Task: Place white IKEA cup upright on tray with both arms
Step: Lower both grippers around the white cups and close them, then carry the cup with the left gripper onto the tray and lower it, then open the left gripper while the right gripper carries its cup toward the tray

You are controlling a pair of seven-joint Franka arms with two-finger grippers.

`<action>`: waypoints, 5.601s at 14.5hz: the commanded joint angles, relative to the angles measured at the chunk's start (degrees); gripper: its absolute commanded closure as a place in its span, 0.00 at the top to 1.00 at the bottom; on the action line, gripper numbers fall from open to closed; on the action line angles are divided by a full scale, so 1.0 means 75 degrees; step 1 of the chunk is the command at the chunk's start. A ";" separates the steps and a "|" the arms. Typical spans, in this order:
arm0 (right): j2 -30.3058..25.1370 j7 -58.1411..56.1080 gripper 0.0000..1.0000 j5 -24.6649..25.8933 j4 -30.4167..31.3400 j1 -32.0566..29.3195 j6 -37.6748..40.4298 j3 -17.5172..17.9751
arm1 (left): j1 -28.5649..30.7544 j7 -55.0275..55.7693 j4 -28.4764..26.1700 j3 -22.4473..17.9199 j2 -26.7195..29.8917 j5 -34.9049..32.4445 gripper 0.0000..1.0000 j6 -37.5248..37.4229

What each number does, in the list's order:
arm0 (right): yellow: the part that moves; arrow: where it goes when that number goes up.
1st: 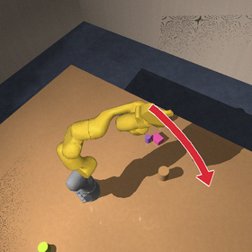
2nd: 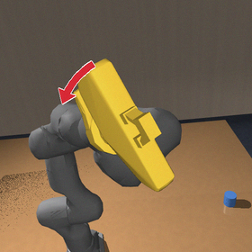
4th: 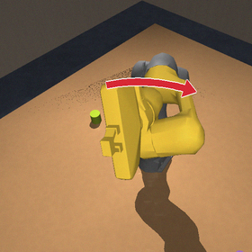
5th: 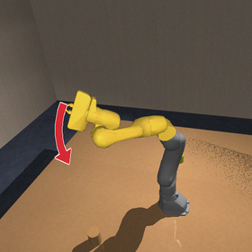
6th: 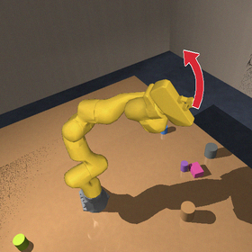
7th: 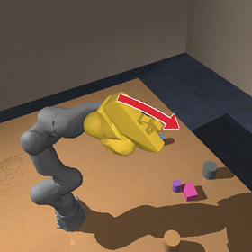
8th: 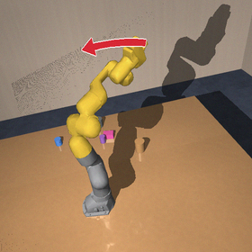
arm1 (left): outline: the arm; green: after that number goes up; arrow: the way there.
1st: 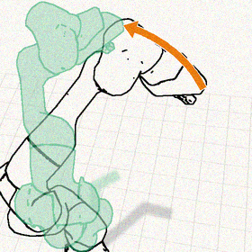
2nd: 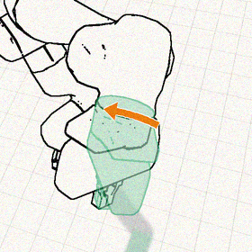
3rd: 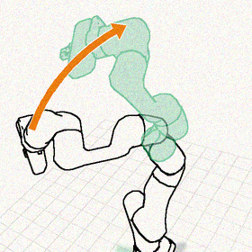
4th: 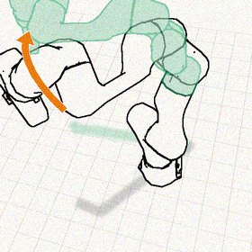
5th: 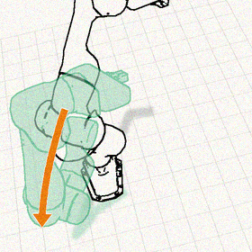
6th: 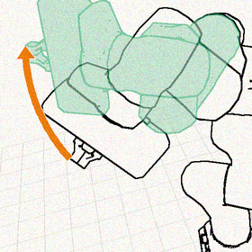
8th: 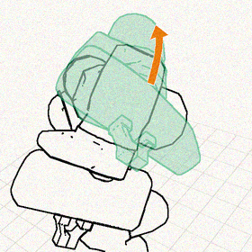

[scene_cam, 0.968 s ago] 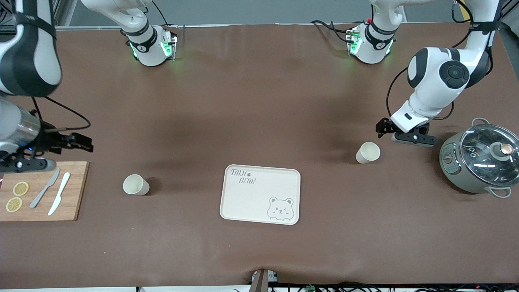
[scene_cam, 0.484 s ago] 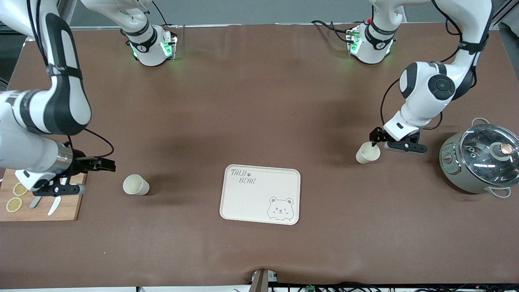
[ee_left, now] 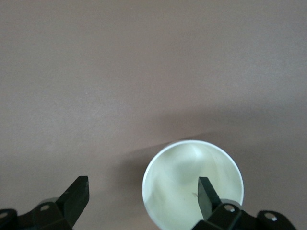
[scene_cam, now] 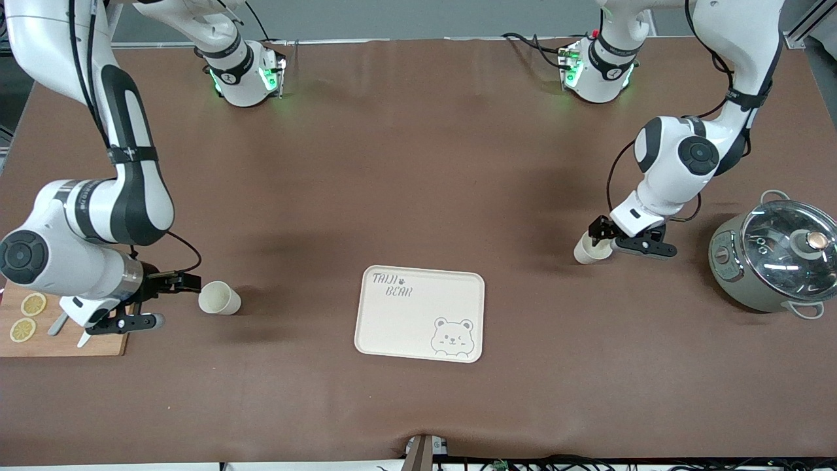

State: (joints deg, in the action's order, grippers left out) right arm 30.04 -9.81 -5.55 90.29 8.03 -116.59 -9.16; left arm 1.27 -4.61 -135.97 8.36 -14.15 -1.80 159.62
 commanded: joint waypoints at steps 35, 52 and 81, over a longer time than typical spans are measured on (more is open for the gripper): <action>0.0834 -0.1527 0.57 -0.0115 0.1320 -0.0051 -0.2830 0.0213 | -0.2852 0.4364 0.5634 0.0034 -0.2682 -0.0006 0.00 -0.2731; 0.0857 -0.1516 0.00 -0.0267 0.1309 -0.0098 -0.2819 0.0272 | -0.4635 0.5713 0.7946 -0.1138 -0.4477 -0.0017 0.00 -0.3798; 0.1653 0.8816 0.00 -0.0200 -0.1809 0.3580 -0.1480 0.0342 | -0.4425 0.5761 0.7934 -0.1079 -0.3331 -0.0568 1.00 -0.5964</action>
State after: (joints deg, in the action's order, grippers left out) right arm 39.57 49.34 -10.73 79.11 32.87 -125.76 -6.00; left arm -32.92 40.14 -75.75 0.35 -42.63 -5.45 118.34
